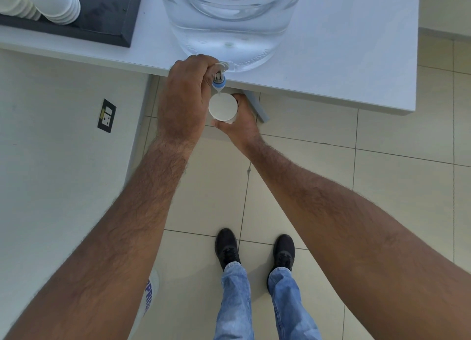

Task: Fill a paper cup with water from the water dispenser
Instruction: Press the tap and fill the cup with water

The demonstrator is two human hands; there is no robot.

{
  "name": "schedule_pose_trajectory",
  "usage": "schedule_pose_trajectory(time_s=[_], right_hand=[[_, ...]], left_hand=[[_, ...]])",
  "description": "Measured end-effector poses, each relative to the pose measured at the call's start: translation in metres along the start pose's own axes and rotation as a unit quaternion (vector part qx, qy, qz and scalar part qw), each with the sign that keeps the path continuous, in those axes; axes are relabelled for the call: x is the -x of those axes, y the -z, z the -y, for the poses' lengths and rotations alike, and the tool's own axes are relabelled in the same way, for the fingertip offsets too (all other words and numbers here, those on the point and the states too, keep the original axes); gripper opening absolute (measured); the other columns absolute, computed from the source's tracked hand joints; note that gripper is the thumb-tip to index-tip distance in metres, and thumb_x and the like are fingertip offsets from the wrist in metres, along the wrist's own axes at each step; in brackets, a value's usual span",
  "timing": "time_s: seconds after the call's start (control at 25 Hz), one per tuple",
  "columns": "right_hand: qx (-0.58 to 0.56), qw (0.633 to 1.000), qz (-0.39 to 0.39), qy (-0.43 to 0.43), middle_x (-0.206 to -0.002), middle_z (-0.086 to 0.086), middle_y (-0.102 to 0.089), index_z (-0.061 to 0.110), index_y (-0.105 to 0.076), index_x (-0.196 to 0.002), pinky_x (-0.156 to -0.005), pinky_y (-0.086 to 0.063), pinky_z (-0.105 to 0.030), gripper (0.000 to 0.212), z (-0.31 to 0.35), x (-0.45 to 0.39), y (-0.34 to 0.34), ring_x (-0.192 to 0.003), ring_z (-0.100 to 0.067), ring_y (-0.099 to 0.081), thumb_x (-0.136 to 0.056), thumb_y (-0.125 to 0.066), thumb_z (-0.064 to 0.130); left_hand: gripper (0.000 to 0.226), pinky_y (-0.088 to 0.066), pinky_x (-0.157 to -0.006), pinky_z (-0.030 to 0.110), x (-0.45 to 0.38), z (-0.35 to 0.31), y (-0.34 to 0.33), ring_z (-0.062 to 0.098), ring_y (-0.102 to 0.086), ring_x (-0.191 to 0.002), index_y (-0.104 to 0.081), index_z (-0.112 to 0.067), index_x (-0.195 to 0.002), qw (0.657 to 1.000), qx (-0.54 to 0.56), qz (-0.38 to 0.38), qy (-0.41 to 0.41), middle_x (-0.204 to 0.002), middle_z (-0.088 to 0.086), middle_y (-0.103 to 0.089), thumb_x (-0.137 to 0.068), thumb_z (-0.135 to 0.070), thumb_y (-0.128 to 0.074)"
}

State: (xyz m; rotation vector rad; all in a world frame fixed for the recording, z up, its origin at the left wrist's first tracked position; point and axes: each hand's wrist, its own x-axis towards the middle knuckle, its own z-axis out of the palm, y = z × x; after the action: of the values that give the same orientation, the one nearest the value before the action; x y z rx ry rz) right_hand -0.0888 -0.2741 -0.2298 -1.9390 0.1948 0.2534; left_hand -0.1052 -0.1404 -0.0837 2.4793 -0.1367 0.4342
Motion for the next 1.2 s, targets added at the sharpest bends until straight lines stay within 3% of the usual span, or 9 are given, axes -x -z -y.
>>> schedule_pose_trajectory(time_s=[0.32,0.44,0.64,0.84,1.04,1.2], right_hand=[[0.005,1.0,-0.003,0.007,-0.132,0.001,-0.065,0.021,-0.053,-0.135,-0.104,-0.056,-0.045,0.074,0.005,-0.001,-0.003,-0.125,-0.022,-0.06,-0.073,-0.095,0.026],[0.005,1.0,-0.005,0.011,-0.131,0.002,-0.067,0.02,-0.054,-0.135,-0.102,-0.057,-0.042,0.074,0.008,-0.001,-0.002,-0.123,-0.021,-0.062,-0.074,-0.095,0.026],[-0.011,1.0,-0.006,0.011,-0.128,0.003,-0.068,0.021,-0.055,-0.132,-0.102,-0.056,-0.041,0.071,0.012,0.003,0.001,-0.122,-0.02,-0.063,-0.074,-0.095,0.026],[-0.042,0.999,-0.006,0.01,-0.125,0.005,-0.07,0.019,-0.057,-0.133,-0.098,-0.056,-0.03,0.069,0.021,0.008,0.009,-0.118,-0.014,-0.066,-0.075,-0.094,0.022],[-0.033,0.999,-0.005,0.015,-0.124,0.006,-0.07,0.02,-0.057,-0.132,-0.097,-0.058,-0.033,0.069,0.022,0.012,0.01,-0.117,-0.014,-0.067,-0.075,-0.095,0.026],[-0.018,1.0,0.006,0.014,-0.124,0.005,-0.068,0.022,-0.055,-0.13,-0.096,-0.059,-0.036,0.069,0.018,0.022,0.013,-0.117,-0.016,-0.065,-0.074,-0.095,0.029]], left_hand=[[0.026,-0.052,-0.082,0.033,0.0,-0.006,0.005,0.022,-0.062,-0.101,-0.063,-0.013,-0.13,1.0,-0.02,0.004,-0.008,-0.112,0.004,-0.073,-0.11,-0.022,-0.05],[0.024,-0.054,-0.082,0.037,-0.001,-0.005,0.005,0.023,-0.062,-0.099,-0.066,-0.013,-0.122,1.0,-0.016,0.005,-0.02,-0.109,0.001,-0.074,-0.112,-0.029,-0.051],[0.018,-0.045,-0.091,0.022,0.0,0.003,0.005,0.022,-0.065,-0.102,-0.07,-0.009,-0.114,0.998,0.03,-0.004,-0.05,-0.114,-0.001,-0.075,-0.109,-0.022,-0.06],[0.017,-0.032,-0.105,0.012,0.011,0.016,0.005,0.023,-0.063,-0.113,-0.074,-0.01,-0.114,0.994,-0.001,0.016,-0.112,-0.126,-0.001,-0.073,-0.106,-0.023,-0.066],[0.016,-0.03,-0.107,0.01,0.021,0.019,0.001,0.028,-0.062,-0.115,-0.074,-0.01,-0.111,0.994,-0.033,0.011,-0.1,-0.133,-0.003,-0.071,-0.104,-0.024,-0.068],[0.022,-0.029,-0.11,0.012,0.03,0.017,-0.002,0.028,-0.06,-0.122,-0.071,-0.011,-0.123,0.995,-0.048,0.013,-0.086,-0.141,-0.003,-0.067,-0.106,-0.025,-0.065]])
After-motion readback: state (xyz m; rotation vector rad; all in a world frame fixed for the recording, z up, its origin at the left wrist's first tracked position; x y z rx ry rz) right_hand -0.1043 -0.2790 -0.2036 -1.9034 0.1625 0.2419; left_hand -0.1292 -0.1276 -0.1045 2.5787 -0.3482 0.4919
